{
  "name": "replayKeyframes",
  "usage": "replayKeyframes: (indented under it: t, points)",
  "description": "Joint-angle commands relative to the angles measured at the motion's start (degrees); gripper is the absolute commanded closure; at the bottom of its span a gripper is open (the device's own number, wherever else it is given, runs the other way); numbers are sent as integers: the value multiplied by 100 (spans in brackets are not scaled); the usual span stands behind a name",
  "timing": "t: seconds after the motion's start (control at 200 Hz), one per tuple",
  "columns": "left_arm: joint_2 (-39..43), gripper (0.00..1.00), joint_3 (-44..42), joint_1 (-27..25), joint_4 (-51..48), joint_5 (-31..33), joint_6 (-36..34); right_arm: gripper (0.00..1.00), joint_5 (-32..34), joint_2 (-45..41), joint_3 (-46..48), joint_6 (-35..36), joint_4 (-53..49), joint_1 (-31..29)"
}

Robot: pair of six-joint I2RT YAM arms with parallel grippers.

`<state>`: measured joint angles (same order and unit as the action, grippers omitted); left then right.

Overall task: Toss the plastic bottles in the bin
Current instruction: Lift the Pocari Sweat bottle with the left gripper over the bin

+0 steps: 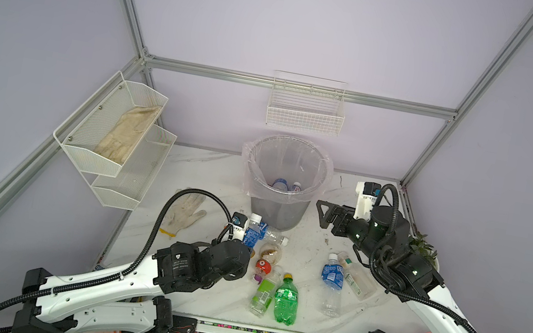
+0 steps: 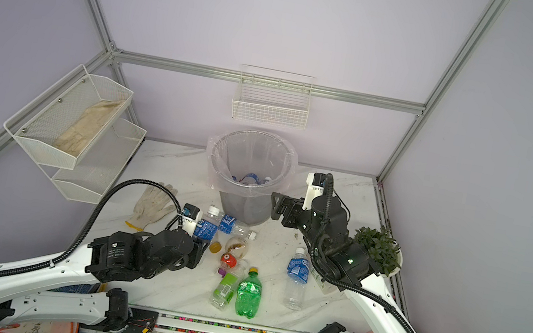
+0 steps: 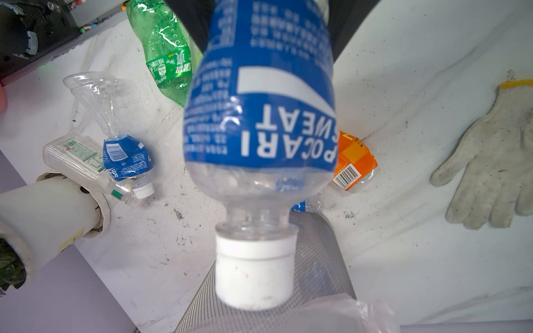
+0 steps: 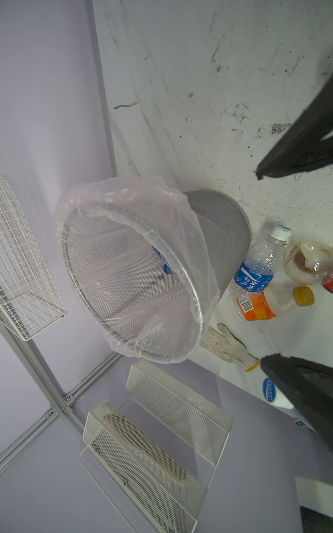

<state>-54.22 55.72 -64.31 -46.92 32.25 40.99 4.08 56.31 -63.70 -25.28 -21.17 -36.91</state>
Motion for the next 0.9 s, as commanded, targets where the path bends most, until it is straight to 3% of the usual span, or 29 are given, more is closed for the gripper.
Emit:
replayKeyframes:
  t: [0.0, 0.225, 0.545, 0.895]
  points:
    - [104, 60, 754, -29, 60, 390, -369, 3, 35, -164, 123, -126, 126, 17]
    - [104, 61, 1172, -31, 73, 577, -779, 3, -53, -328, 484, -317, 113, 17]
    - [-188, 61, 2204, -29, 363, 868, -1882, 3, -155, -442, 632, -496, 122, 17]
    - [-388, 61, 2979, -29, 994, 775, -2808, 3, -148, -505, 711, -557, 43, 17]
